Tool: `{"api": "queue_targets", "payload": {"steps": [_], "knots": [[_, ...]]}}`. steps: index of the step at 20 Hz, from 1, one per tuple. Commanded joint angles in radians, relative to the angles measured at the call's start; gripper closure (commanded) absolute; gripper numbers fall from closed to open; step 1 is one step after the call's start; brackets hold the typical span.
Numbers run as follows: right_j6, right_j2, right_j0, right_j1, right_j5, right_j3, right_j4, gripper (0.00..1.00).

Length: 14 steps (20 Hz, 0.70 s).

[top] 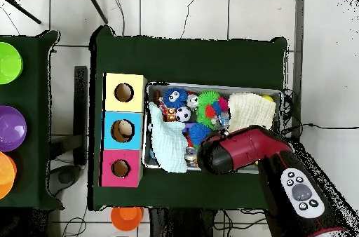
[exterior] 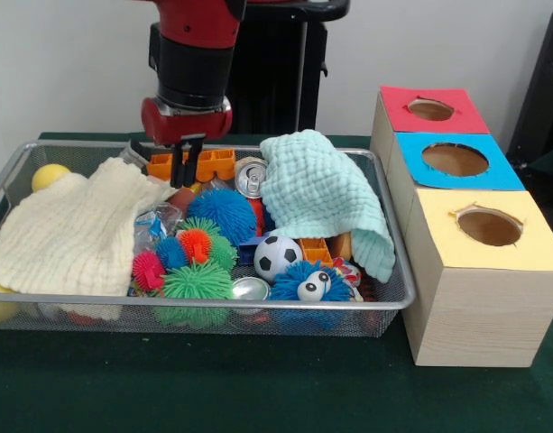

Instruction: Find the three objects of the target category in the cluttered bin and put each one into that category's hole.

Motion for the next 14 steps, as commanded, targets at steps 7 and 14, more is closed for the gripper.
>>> {"api": "queue_targets", "payload": {"steps": [7,14], "knots": [[-0.088,-0.005,0.008,0.090,-0.023,-0.116,-0.136,1.00],[-0.062,0.002,0.014,0.104,-0.056,-0.115,-0.156,1.00]]}}
